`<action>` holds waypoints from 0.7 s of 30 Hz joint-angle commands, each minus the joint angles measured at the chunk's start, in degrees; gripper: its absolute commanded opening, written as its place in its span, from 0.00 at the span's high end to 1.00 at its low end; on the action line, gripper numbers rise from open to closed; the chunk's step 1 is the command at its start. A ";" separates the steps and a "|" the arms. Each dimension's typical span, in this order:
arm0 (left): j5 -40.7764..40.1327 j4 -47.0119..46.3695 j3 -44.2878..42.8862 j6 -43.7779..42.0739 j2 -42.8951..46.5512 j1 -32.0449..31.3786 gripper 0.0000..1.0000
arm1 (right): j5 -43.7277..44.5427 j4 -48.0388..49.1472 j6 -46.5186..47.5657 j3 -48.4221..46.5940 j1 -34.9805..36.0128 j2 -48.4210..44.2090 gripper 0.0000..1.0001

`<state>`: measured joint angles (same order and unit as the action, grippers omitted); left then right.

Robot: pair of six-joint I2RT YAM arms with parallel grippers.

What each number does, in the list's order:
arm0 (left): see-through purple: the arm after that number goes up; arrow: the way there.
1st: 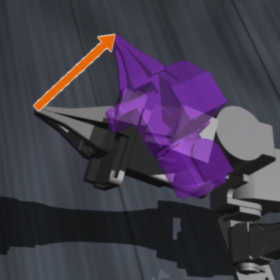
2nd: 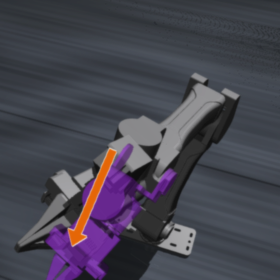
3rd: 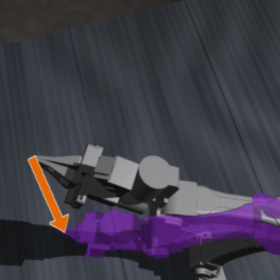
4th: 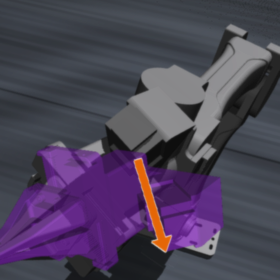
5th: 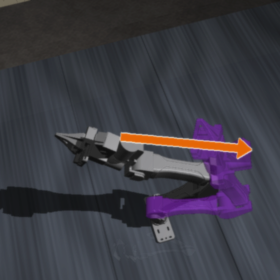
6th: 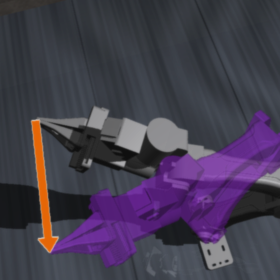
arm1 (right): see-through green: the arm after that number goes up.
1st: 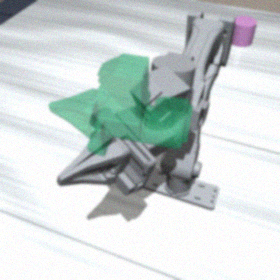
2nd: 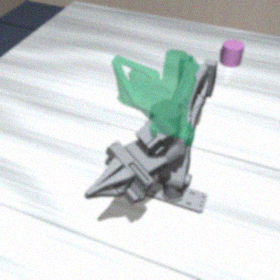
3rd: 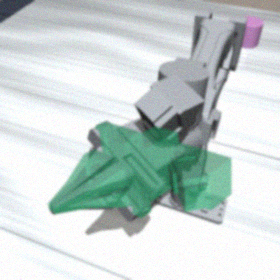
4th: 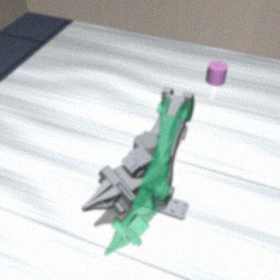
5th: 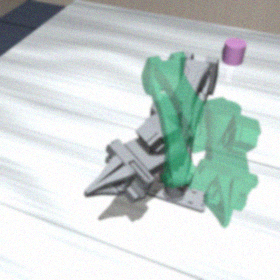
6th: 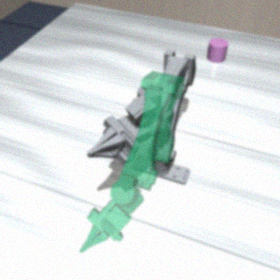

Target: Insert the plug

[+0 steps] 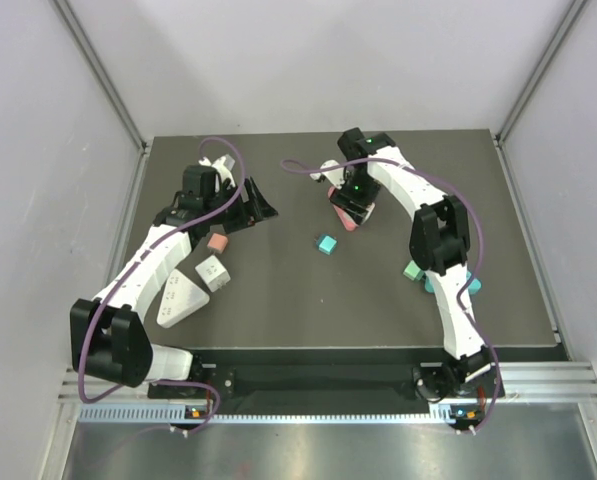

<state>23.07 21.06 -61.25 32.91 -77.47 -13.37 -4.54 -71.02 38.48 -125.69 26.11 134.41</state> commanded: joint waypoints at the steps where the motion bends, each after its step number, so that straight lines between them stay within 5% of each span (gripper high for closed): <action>1: 0.66 -2.25 0.70 0.14 1.27 0.45 0.17 | 0.67 7.47 -1.04 1.76 0.88 2.35 0.38; 7: 1.36 -2.78 0.87 0.49 1.36 0.62 0.17 | 2.51 11.87 -1.30 3.78 0.87 -2.04 0.15; 21: 1.10 -2.87 1.22 0.32 1.89 0.71 0.17 | 0.85 15.39 -3.67 5.80 0.26 -9.78 0.08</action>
<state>23.33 20.99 -60.47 33.10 -77.47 -13.08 -2.61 -58.61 35.75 -120.31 26.39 131.09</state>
